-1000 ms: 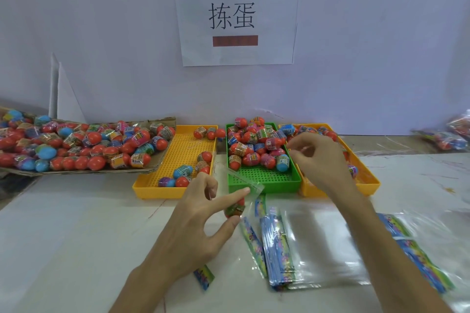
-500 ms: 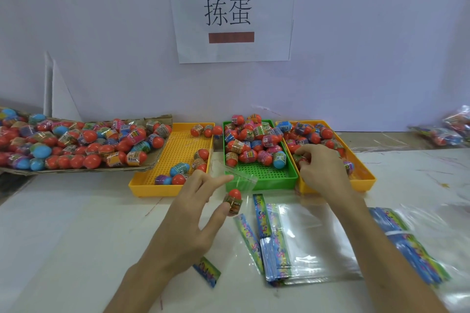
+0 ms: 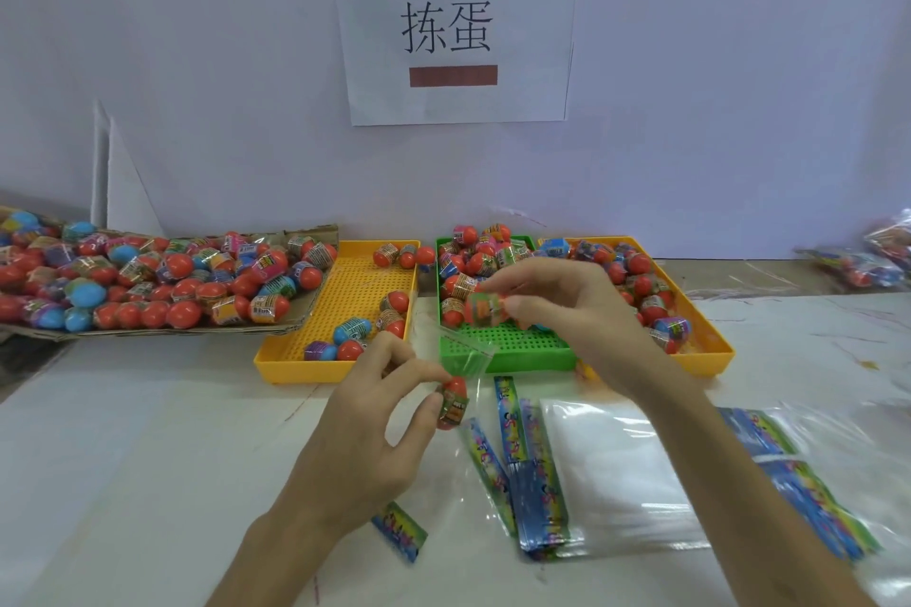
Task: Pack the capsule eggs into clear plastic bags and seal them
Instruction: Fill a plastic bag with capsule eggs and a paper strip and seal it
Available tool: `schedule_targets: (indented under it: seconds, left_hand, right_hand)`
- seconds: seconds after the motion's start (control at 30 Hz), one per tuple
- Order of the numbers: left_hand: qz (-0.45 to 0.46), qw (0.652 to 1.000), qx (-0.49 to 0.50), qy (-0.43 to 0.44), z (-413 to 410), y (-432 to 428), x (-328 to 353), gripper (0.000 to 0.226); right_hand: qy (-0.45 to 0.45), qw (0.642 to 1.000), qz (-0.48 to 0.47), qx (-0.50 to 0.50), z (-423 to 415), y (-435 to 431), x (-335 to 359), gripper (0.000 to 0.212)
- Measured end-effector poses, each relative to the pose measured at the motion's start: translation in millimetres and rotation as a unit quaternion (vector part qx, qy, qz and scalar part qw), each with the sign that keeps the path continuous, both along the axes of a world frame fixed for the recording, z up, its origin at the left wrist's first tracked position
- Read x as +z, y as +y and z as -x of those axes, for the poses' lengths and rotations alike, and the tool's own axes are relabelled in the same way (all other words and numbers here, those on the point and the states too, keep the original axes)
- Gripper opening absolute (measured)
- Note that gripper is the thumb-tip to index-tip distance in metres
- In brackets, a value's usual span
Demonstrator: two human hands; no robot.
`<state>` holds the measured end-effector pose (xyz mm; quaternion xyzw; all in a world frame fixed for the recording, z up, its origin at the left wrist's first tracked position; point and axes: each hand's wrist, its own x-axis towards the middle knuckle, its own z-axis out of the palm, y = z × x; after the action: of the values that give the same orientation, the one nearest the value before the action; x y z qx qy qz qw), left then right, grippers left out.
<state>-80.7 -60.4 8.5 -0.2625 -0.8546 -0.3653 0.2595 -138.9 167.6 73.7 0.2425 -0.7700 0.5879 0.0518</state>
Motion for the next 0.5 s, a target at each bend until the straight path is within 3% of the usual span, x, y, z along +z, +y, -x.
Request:
schedule_targets:
  seconds: [0.3, 0.5]
  left_hand:
    - [0.010, 0.999, 0.013, 0.032, -1, 1, 3, 0.011]
    - [0.013, 0.999, 0.018, 0.042, -2, 4, 6, 0.012]
  right_hand:
    - [0.058, 0.986, -0.153, 0.027, -7, -20, -9, 0.013]
    - [0.080, 0.977, -0.195, 0.030, -7, -21, -11, 0.015]
